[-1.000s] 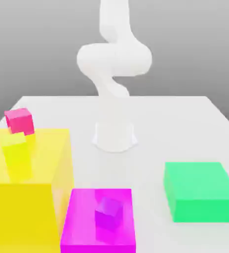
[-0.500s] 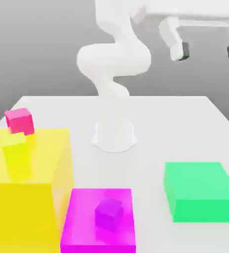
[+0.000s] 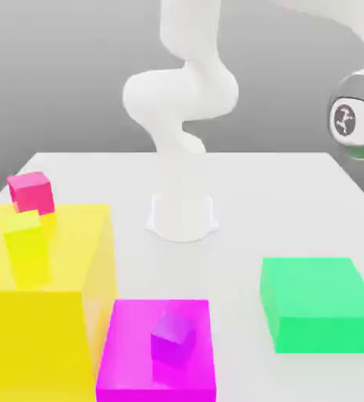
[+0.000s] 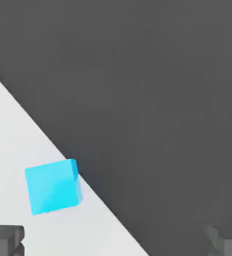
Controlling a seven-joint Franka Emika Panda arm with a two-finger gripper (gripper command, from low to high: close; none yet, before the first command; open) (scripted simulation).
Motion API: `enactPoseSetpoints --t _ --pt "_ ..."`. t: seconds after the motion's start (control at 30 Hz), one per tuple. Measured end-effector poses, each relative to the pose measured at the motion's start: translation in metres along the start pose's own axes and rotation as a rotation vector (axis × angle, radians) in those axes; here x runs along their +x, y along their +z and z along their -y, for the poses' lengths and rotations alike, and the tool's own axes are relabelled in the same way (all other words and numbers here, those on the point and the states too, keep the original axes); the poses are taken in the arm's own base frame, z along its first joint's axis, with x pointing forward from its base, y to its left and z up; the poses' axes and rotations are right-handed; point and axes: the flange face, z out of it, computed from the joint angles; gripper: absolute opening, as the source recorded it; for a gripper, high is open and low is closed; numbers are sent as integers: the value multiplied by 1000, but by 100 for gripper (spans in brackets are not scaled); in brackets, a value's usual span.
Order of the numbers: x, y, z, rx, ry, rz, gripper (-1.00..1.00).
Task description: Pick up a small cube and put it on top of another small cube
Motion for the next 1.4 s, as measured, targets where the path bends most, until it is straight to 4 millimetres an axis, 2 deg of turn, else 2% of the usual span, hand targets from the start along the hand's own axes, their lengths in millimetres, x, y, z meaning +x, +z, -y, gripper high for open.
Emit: enactPoseSetpoints --t 0.13,0.23,0.27,0.43,0.47,0.53,0.6,0.63,0.7,0.83,0.9,1.0,1.1,1.17,1.3,1.37,1.4 --pt "-16 72 28 -32 -106 71 0" --pt "-22 122 30 -37 -122 82 0" --pt "-23 134 30 -37 -123 83 -100" --pt "-23 134 30 -36 -123 84 -100" --pt "-24 140 29 -37 -123 84 -100" --pt "-22 124 31 -37 -124 84 -100" --pt "-20 94 32 -37 -124 85 -100" --pt "-17 78 25 -40 -118 83 -100" --pt "-4 46 -13 -59 -84 72 -100" --pt "10 -20 -106 -96 5 57 -100" --pt "9 -51 -154 -109 54 53 -100" --pt "-4 -96 -226 -122 134 51 -100" --pt "-34 -139 -314 -126 250 54 -100" --pt "-60 -164 -359 -121 311 57 -100" --pt "-116 -205 -418 -94 387 65 -100" --pt "-151 -221 -448 -73 432 68 -100" --pt "-162 -220 -458 -65 447 69 -100"
